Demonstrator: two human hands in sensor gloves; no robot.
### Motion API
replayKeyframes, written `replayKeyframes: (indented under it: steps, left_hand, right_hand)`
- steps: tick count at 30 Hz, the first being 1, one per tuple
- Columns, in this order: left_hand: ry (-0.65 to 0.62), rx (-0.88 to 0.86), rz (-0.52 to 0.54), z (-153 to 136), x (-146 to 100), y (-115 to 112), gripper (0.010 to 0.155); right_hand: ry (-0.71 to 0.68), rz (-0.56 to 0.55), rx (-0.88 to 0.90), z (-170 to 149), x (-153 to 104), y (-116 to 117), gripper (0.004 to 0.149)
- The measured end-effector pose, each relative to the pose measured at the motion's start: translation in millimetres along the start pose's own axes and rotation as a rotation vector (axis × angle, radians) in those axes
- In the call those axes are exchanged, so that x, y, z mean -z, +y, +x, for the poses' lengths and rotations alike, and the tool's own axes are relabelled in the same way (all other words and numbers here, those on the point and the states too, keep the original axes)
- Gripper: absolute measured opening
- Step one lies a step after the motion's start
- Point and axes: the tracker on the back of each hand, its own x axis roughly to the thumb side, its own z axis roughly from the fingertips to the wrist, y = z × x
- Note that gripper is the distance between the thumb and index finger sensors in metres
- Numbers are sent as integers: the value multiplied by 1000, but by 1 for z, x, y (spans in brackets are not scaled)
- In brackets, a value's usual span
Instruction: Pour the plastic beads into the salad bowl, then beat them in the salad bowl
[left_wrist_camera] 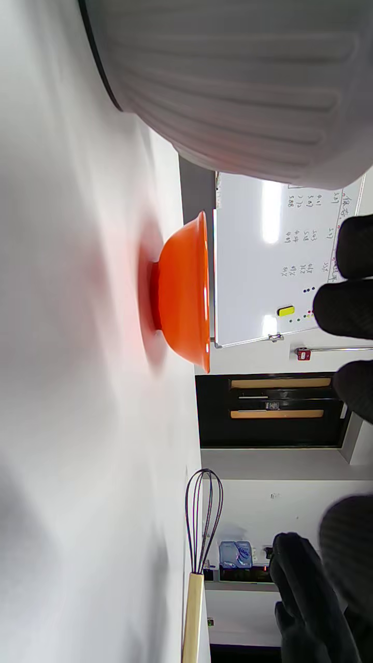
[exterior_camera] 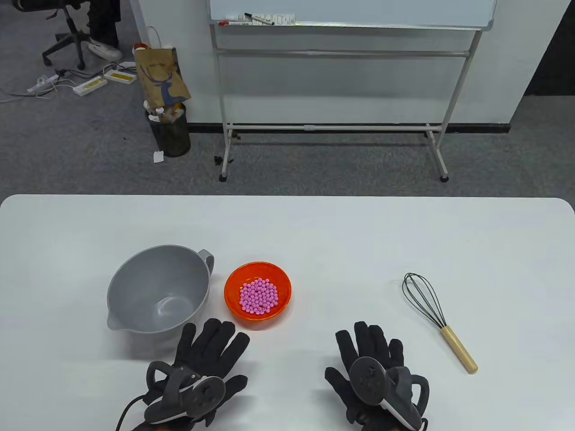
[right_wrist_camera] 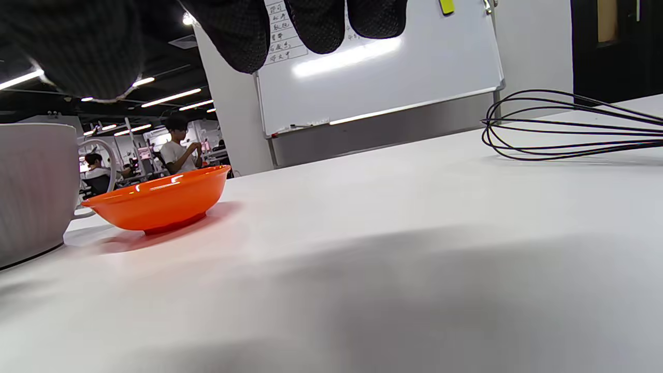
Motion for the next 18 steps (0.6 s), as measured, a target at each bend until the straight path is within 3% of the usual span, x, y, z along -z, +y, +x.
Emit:
replayKeyframes:
  steps: [18]
  left_hand:
    - [4, 13, 8, 0, -2, 3, 78]
  right_hand:
    - [16, -1, 11, -3, -1, -1, 77]
